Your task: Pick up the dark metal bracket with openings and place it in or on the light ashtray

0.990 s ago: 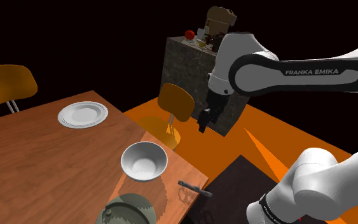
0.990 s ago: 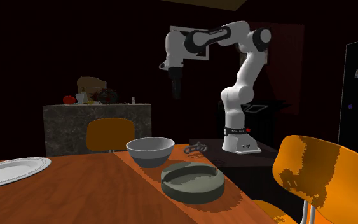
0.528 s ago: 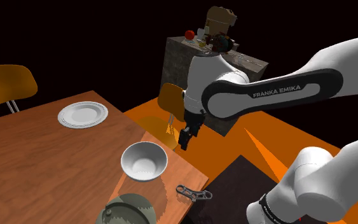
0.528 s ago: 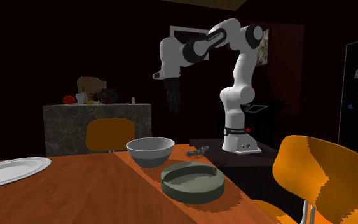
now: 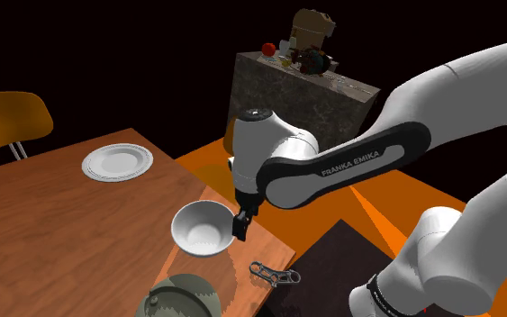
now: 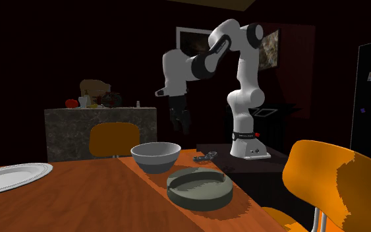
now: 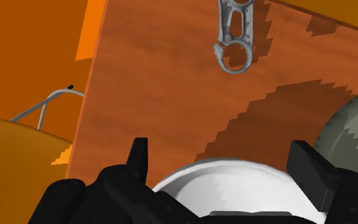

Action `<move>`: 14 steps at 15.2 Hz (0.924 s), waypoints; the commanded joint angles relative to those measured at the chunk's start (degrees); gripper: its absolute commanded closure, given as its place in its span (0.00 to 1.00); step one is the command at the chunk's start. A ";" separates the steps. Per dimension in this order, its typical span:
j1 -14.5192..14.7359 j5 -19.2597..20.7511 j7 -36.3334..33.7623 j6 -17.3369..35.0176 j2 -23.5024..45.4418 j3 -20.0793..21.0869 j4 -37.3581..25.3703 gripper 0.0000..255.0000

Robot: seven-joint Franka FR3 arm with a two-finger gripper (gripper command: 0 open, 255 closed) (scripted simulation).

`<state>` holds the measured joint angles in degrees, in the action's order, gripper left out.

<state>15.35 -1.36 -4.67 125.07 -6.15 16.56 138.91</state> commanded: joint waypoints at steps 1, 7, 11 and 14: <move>0.30 0.41 -0.53 1.93 1.56 0.46 0.52 0.00; 0.22 1.38 -1.27 6.62 4.26 0.55 2.62 0.00; 0.22 1.38 -1.27 6.62 4.26 0.55 2.62 0.00; 0.22 1.38 -1.27 6.60 4.25 0.55 2.62 0.00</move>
<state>15.56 0.02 -5.94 131.68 -1.90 17.10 141.53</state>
